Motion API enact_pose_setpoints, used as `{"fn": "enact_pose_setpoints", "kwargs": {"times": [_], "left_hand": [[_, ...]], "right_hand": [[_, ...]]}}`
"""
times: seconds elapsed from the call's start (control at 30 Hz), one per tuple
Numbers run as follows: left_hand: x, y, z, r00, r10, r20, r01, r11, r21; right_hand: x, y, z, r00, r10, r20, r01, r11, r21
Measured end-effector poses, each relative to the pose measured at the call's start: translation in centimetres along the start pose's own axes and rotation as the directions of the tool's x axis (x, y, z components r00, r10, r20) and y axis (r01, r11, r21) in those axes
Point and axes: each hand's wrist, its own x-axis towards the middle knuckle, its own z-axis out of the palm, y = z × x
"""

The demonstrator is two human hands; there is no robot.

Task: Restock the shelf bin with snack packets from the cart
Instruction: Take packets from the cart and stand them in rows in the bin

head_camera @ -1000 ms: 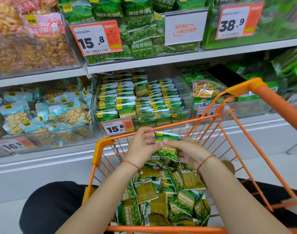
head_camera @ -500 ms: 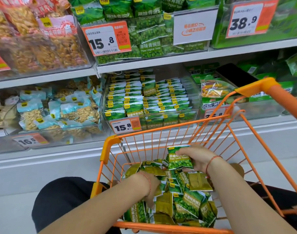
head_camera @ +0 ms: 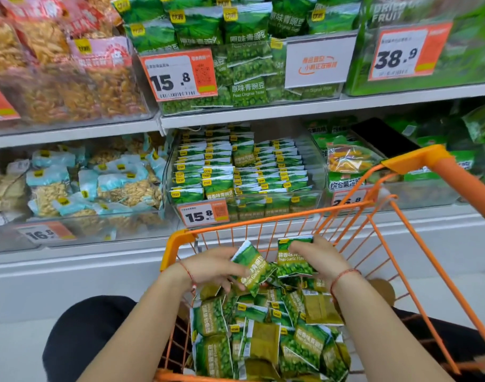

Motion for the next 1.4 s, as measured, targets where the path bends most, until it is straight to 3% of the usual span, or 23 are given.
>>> {"fn": "enact_pose_setpoints", "kwargs": {"times": [0.17, 0.37, 0.5, 0.67, 0.8, 0.87, 1.03, 1.17, 1.3, 1.4], "left_hand": [[0.0, -0.3, -0.1, 0.997, 0.081, 0.003, -0.078, 0.966, -0.245], [0.5, 0.1, 0.3, 0.987, 0.124, -0.103, -0.150, 0.940, -0.305], [0.9, -0.3, 0.7, 0.971, 0.126, -0.201, -0.170, 0.961, -0.220], [1.2, -0.4, 0.9, 0.941, 0.120, -0.315, -0.200, 0.951, -0.237], [1.4, -0.5, 1.1, 0.926, 0.100, -0.363, -0.183, 0.962, -0.202], [1.3, -0.5, 1.1, 0.938, 0.078, -0.339, -0.178, 0.945, -0.274], [1.2, -0.4, 1.7, 0.967, 0.031, -0.254, -0.131, 0.912, -0.388], [1.1, -0.3, 2.5, 0.934, 0.105, -0.342, -0.205, 0.941, -0.270], [1.1, 0.6, 2.9, 0.854, 0.266, -0.448, -0.322, 0.945, -0.053], [0.5, 2.1, 2.4, 0.781, 0.377, -0.498, -0.378, 0.920, 0.104]], "right_hand": [[-0.9, -0.2, 0.2, 0.999, -0.013, 0.049, 0.007, 0.992, 0.125], [-1.2, -0.1, 0.8, 0.994, -0.020, 0.104, 0.004, 0.989, 0.150], [-1.5, -0.5, 1.3, 0.987, 0.004, 0.159, -0.037, 0.978, 0.205], [-1.5, -0.9, 1.3, 0.954, -0.056, 0.293, -0.017, 0.970, 0.241], [-1.3, -0.6, 0.9, 0.931, 0.025, 0.364, -0.162, 0.922, 0.351], [-1.2, -0.6, 0.9, 0.929, 0.036, 0.369, -0.187, 0.906, 0.380], [-2.4, -1.2, 1.5, 0.962, -0.063, 0.265, -0.048, 0.919, 0.392], [-3.2, -1.7, 1.9, 0.968, -0.103, 0.227, 0.035, 0.958, 0.284], [-3.4, -2.5, 1.8, 0.968, -0.228, 0.100, 0.219, 0.971, 0.091], [-3.4, -4.1, 1.3, 0.949, -0.302, 0.091, 0.300, 0.953, 0.035]]}}
